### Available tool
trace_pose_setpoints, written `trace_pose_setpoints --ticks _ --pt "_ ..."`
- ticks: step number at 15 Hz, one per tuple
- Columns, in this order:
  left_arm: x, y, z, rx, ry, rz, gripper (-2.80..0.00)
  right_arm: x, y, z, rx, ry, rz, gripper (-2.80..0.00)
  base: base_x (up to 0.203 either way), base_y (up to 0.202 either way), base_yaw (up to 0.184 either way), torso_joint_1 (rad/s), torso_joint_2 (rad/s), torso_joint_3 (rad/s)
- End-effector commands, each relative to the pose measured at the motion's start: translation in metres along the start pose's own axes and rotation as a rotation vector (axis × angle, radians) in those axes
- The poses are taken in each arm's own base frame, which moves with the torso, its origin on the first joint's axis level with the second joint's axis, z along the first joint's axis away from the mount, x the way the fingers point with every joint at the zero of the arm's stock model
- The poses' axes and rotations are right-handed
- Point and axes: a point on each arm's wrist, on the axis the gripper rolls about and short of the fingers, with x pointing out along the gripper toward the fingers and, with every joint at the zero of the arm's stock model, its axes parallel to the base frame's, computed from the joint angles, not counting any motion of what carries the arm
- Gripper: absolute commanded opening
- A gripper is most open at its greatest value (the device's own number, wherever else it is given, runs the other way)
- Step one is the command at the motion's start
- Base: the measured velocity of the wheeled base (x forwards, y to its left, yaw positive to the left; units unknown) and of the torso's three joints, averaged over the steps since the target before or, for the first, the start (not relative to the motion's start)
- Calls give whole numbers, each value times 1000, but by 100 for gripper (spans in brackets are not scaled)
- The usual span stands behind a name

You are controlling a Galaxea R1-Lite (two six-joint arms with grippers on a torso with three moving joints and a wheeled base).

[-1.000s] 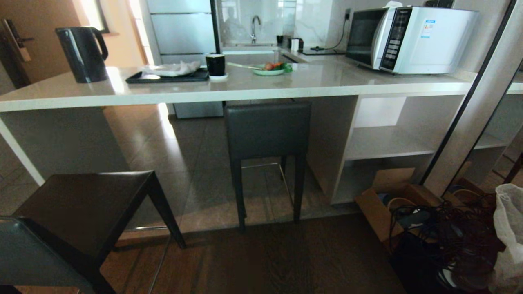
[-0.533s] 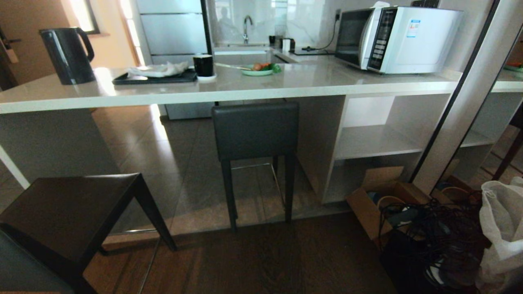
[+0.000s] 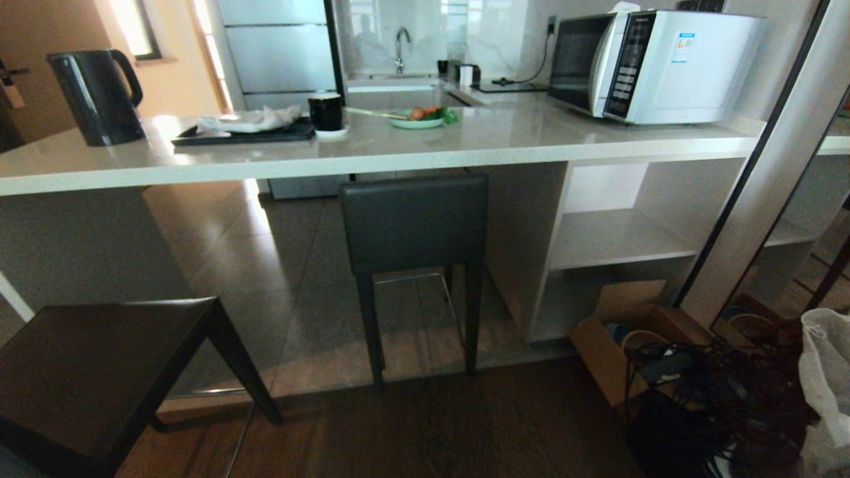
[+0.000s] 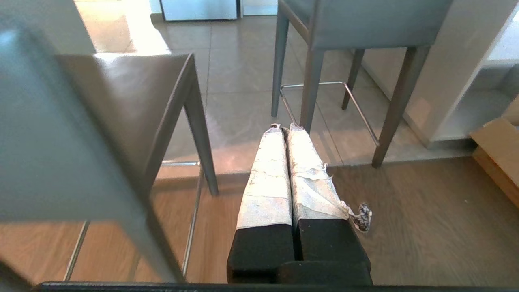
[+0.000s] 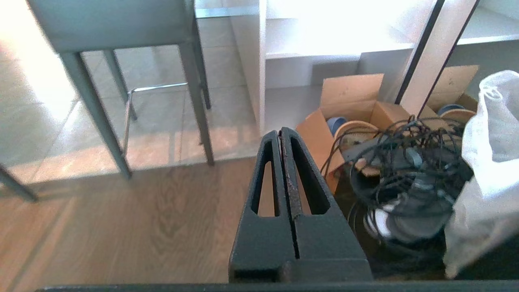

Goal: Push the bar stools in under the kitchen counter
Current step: Pull the gray chair out from under the dining table

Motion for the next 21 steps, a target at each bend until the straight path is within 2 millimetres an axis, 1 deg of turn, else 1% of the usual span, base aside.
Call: trace_pose_setpoints --ticks 1,21 --pt "0 0 0 0 3 0 -280 0 0 0 -1 2 1 -280 190 0 1 1 2 2" --pt "0 0 0 0 2 0 -280 0 0 0 8 2 0 -280 195 0 2 2 3 1"
